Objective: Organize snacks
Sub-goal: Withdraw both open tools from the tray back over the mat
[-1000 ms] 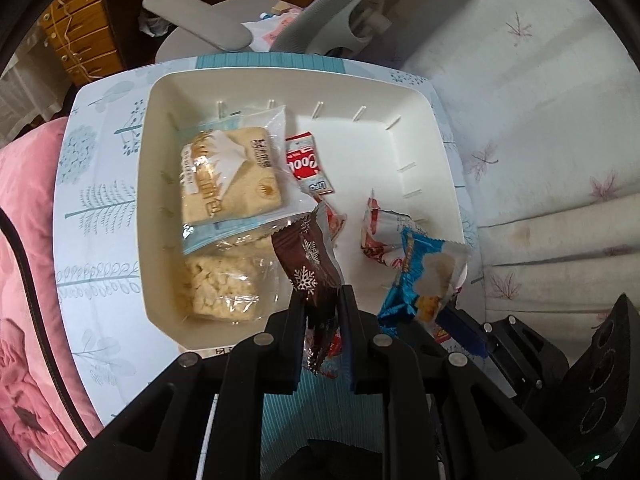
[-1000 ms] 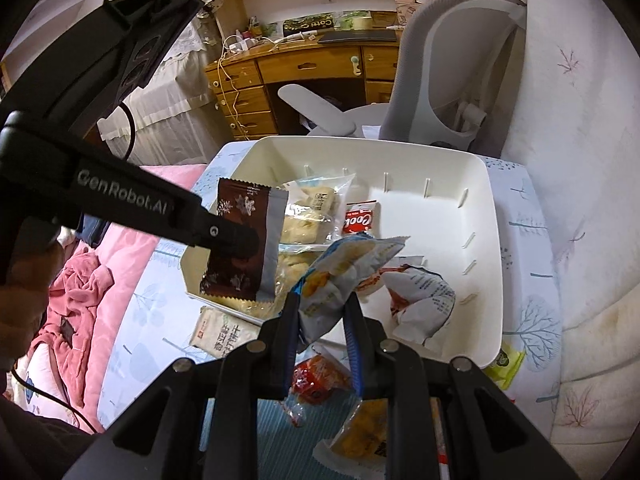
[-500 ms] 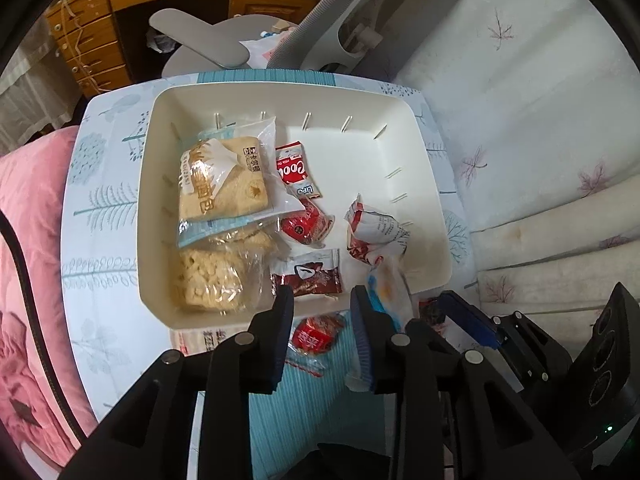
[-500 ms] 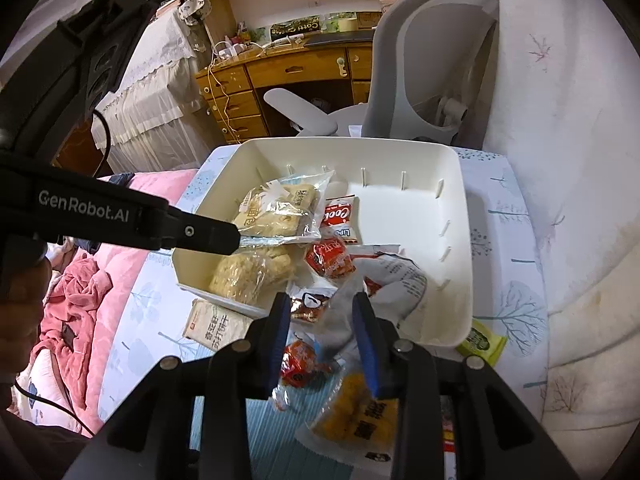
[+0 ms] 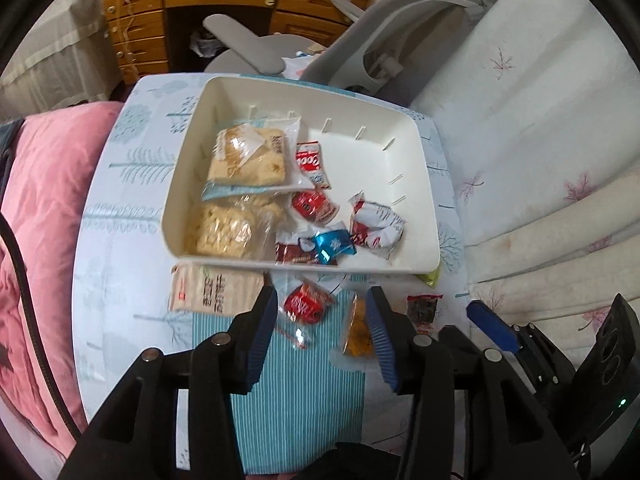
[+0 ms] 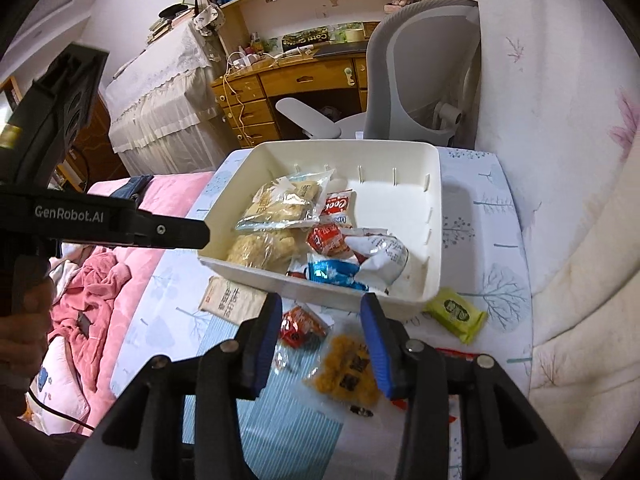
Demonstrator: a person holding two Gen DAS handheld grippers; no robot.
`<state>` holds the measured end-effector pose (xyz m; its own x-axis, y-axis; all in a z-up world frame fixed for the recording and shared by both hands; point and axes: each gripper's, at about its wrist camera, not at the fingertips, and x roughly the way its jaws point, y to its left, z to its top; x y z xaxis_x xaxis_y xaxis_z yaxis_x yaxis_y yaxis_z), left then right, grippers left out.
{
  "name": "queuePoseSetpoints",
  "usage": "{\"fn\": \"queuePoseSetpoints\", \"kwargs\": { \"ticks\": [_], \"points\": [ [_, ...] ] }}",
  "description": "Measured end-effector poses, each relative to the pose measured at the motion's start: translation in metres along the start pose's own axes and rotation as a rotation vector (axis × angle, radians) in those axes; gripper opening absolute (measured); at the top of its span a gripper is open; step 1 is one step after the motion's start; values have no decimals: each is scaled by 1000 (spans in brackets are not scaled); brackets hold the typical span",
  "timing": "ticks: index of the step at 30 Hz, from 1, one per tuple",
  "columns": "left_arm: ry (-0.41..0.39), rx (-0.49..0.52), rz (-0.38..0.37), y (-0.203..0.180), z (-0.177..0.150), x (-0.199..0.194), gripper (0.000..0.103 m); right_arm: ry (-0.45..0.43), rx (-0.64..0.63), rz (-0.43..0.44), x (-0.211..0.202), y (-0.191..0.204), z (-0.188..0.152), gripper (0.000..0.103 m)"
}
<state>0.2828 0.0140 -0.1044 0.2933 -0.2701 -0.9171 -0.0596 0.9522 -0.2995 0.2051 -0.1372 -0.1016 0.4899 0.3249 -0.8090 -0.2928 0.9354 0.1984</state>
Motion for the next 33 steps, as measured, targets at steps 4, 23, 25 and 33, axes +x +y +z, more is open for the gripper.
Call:
{"fn": "queuePoseSetpoints", "kwargs": {
  "ticks": [4,23,25,33],
  "points": [
    [-9,-54,6,7,-24,-4,45,4,6,22,-9,-4,-11,42],
    [21,-71,14,57,-58,-7,82,93,211,28,-8,-3,-57,64],
    [31,-53,2,67,-56,-7,83,99,255,17,-5,1,-61,65],
    [70,75,-31,101,-49,0,84,97,495,-43,8,13,-82,73]
  ]
}}
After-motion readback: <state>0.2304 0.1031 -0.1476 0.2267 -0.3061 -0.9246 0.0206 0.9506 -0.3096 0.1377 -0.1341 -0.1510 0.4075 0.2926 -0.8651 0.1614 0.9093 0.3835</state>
